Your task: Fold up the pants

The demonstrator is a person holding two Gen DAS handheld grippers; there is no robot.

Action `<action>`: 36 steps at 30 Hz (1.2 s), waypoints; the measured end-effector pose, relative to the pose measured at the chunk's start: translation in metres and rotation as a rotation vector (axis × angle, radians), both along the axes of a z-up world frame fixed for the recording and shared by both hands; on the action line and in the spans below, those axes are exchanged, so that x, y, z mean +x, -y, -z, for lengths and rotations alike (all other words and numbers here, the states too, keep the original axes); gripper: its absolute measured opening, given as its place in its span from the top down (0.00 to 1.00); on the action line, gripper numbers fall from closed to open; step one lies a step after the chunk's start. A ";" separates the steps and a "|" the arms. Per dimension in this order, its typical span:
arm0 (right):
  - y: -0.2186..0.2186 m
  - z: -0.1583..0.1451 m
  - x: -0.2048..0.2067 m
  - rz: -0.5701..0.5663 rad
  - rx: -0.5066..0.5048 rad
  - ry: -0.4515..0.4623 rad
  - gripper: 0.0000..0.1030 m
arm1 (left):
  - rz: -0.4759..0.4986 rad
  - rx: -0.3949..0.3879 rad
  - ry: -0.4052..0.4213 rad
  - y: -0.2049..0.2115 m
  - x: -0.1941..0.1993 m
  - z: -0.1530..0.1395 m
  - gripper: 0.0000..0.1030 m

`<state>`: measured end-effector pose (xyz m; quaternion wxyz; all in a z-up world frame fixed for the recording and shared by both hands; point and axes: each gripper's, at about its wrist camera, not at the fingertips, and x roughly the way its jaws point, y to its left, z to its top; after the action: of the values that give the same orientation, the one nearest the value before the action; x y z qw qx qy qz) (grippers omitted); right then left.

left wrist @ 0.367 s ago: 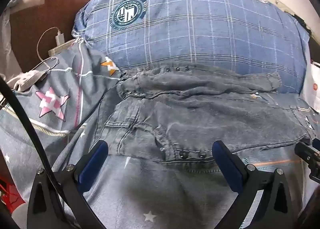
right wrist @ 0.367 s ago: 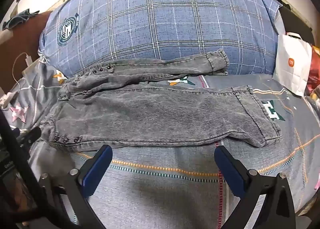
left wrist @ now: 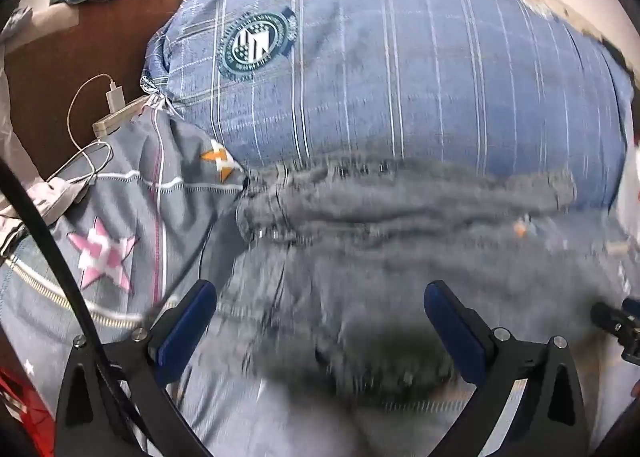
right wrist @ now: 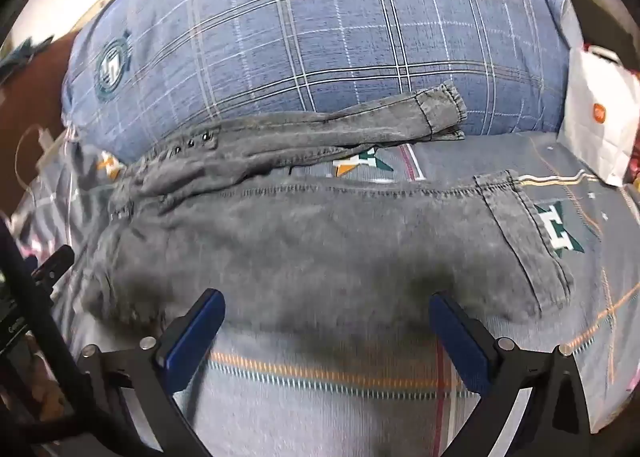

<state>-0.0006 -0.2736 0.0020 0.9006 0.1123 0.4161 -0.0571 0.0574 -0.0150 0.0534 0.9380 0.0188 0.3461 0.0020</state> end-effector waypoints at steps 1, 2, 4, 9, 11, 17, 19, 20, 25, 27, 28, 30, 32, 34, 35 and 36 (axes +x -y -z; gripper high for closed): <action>0.007 -0.004 0.007 0.000 0.012 -0.009 0.00 | -0.007 -0.010 -0.005 0.000 0.008 -0.004 0.00; 0.011 -0.008 0.014 0.004 0.018 -0.017 0.00 | -0.004 -0.030 -0.003 -0.008 0.012 -0.003 0.00; 0.018 -0.015 0.028 0.006 0.007 -0.012 0.00 | -0.018 -0.048 -0.006 -0.009 0.025 -0.009 0.00; 0.028 -0.027 0.042 0.006 -0.010 0.060 0.00 | -0.016 -0.046 0.010 -0.014 0.040 -0.001 0.00; 0.028 -0.022 0.040 0.011 -0.012 0.079 0.00 | 0.024 -0.043 -0.005 -0.010 0.040 0.009 0.00; 0.021 0.013 0.039 0.036 -0.187 -0.019 0.00 | 0.120 0.016 -0.061 0.018 0.034 0.041 0.00; 0.021 0.014 0.040 0.047 -0.197 -0.011 0.00 | 0.166 0.016 -0.023 0.028 0.024 0.038 0.00; 0.023 0.013 0.040 0.049 -0.196 -0.008 0.00 | 0.181 0.034 -0.009 0.032 0.021 0.037 0.00; 0.017 0.013 0.038 0.044 -0.228 0.013 0.00 | 0.205 0.015 -0.036 0.035 0.019 0.042 0.00; 0.016 0.012 0.037 0.045 -0.224 0.011 0.00 | 0.198 0.006 -0.032 0.034 0.020 0.041 0.00; 0.018 0.012 0.036 0.049 -0.216 0.013 0.00 | 0.191 0.009 -0.027 0.034 0.021 0.040 0.00; 0.021 0.013 0.036 0.048 -0.212 0.013 0.00 | 0.178 0.003 -0.034 0.033 0.021 0.041 0.00; 0.023 0.013 0.036 0.052 -0.208 0.013 0.00 | 0.176 0.008 -0.029 0.033 0.018 0.041 0.00; 0.023 0.013 0.036 0.052 -0.203 0.015 0.00 | 0.175 0.013 -0.022 0.034 0.016 0.041 0.00; 0.021 0.012 0.036 0.058 -0.205 0.014 0.00 | 0.175 0.013 -0.021 0.034 0.016 0.040 0.00; 0.020 0.012 0.036 0.057 -0.207 0.015 0.00 | 0.176 0.013 -0.020 0.034 0.016 0.040 0.00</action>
<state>0.0354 -0.2936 -0.0104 0.9085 0.0308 0.3978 -0.1246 0.0732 -0.0491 0.0138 0.9309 0.0552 0.3526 -0.0784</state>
